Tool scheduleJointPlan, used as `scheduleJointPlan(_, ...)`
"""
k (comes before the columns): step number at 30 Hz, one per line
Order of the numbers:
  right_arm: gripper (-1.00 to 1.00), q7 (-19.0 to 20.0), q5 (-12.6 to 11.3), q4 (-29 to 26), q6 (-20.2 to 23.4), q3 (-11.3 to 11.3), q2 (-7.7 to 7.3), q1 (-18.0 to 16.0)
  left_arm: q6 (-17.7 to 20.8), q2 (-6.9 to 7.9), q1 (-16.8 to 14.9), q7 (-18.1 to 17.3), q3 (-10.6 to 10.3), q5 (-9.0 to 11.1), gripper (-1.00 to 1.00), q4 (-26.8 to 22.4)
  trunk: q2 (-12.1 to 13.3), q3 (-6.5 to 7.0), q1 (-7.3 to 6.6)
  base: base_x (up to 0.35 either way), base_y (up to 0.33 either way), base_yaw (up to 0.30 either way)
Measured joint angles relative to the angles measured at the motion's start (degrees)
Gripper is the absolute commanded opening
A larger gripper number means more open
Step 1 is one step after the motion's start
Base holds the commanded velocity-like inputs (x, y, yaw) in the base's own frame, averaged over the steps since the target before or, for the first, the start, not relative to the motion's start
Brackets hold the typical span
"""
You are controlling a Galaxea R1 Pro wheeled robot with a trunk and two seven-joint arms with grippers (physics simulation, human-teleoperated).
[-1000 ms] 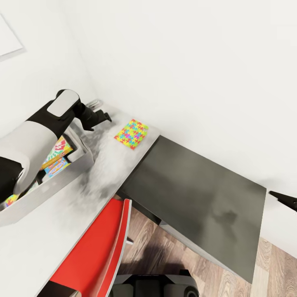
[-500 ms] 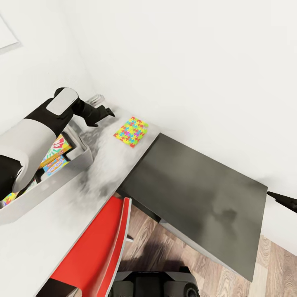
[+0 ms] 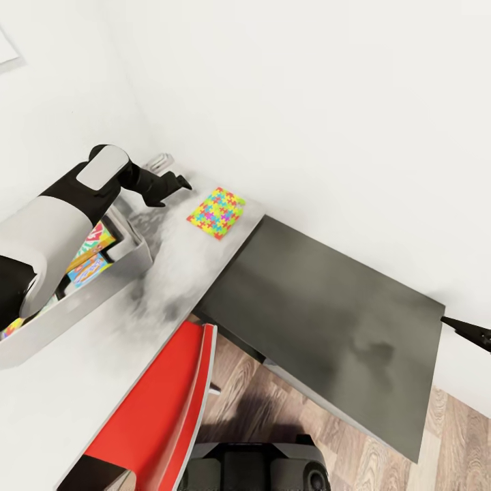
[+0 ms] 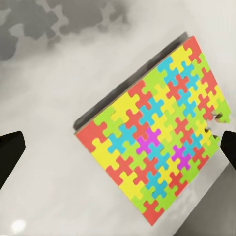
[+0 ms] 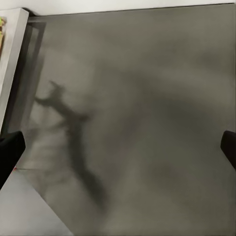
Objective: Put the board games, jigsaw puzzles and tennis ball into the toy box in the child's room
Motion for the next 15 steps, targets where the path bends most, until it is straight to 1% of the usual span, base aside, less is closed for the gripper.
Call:
scheduleJointPlan(3,1.00,0.0,0.0,0.0,0.0,0.0,0.00,0.0,-0.5,0.02,0.0,-0.2,0.0,-0.4,1.00,0.0,0.0,-0.28,0.00,0.000,0.000,0.000)
scheduleJointPlan(5,1.00,0.0,0.0,0.0,0.0,0.0,0.01,0.0,-1.3,0.01,0.0,-0.3,0.0,-1.7,1.00,0.0,0.0,-0.47,0.00,0.000,0.000,0.000)
scheduleJointPlan(6,1.00,0.0,0.0,0.0,0.0,0.0,0.01,0.0,-1.3,0.01,0.0,-0.3,0.0,-1.7,1.00,0.0,0.0,-0.56,0.00,0.000,0.000,0.000)
scheduleJointPlan(9,1.00,0.0,0.0,0.0,0.0,0.0,0.01,0.0,-2.5,-0.02,0.0,-0.9,0.0,-4.8,1.00,0.1,0.0,-0.84,0.00,0.000,0.000,0.000)
scheduleJointPlan(10,1.00,0.0,0.0,0.0,0.0,0.0,0.01,0.0,-2.6,-0.02,0.0,-0.9,0.1,-4.8,1.00,0.1,0.0,-0.93,0.00,0.000,0.000,0.000)
scheduleJointPlan(13,1.00,0.0,0.0,0.0,0.0,0.0,0.01,0.0,-3.4,-0.03,-0.1,-2.7,0.3,-7.1,1.00,0.3,0.0,-1.21,0.00,0.000,0.000,0.000)
scheduleJointPlan(14,1.00,0.0,0.0,0.0,0.0,0.0,0.01,0.0,-3.4,-0.03,-0.2,-2.8,0.3,-7.1,1.00,0.3,0.0,-1.31,0.00,0.000,0.000,0.000)
scheduleJointPlan(15,1.00,0.1,0.0,0.0,0.0,0.0,0.01,0.0,-3.6,-0.05,-0.4,-3.4,0.3,-7.7,1.00,0.5,0.0,-1.40,0.00,0.000,0.000,0.000)
